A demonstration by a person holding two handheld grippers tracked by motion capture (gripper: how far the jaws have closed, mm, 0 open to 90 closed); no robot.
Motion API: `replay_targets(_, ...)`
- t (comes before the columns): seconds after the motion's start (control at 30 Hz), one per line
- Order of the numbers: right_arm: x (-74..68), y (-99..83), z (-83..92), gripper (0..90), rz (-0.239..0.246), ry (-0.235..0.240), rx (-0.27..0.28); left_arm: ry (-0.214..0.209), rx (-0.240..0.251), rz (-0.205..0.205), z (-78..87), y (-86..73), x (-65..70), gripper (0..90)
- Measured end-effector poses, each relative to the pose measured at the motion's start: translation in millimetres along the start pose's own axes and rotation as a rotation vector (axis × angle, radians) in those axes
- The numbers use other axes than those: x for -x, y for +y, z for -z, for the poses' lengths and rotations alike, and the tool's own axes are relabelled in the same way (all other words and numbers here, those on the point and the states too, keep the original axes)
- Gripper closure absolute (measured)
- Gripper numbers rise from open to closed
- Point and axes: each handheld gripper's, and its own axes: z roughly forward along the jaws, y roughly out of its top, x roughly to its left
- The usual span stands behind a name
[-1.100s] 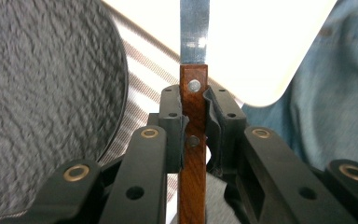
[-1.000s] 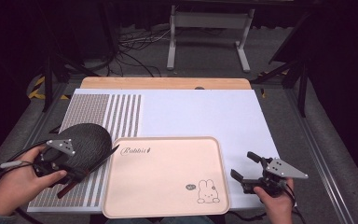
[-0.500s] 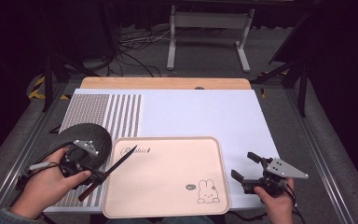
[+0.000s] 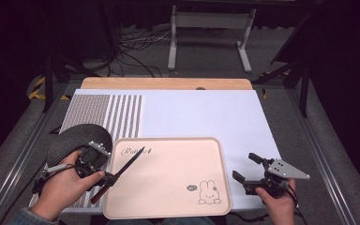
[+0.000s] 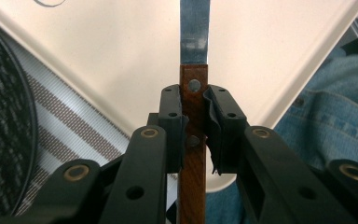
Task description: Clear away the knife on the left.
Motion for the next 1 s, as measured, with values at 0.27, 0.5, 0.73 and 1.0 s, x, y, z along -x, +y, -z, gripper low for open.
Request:
replay_targets(0.27, 0.8, -0.5, 0.2, 6.3, 0.0, 0.009, -0.003, -0.013, -0.047, 0.034, -11.8, 5.3, -2.0, 77.7)
replay_targets(0.5, 0.6, -0.9, -0.8, 6.3, -0.002, 0.011, -0.005, -0.039, -0.07, 0.077, -23.7, 10.2, -2.3, 77.7)
replay_targets(0.73, 0.8, -1.3, -1.1, 6.3, -0.001, 0.013, -0.005, -0.05, -0.091, 0.075, -37.0, 15.7, -1.9, 77.7)
replay_targets(1.0, 1.4, -1.3, -0.3, 6.3, -0.001, 0.017, -0.006, -0.083, -0.127, 0.091, -53.7, 20.0, -3.4, 77.7)
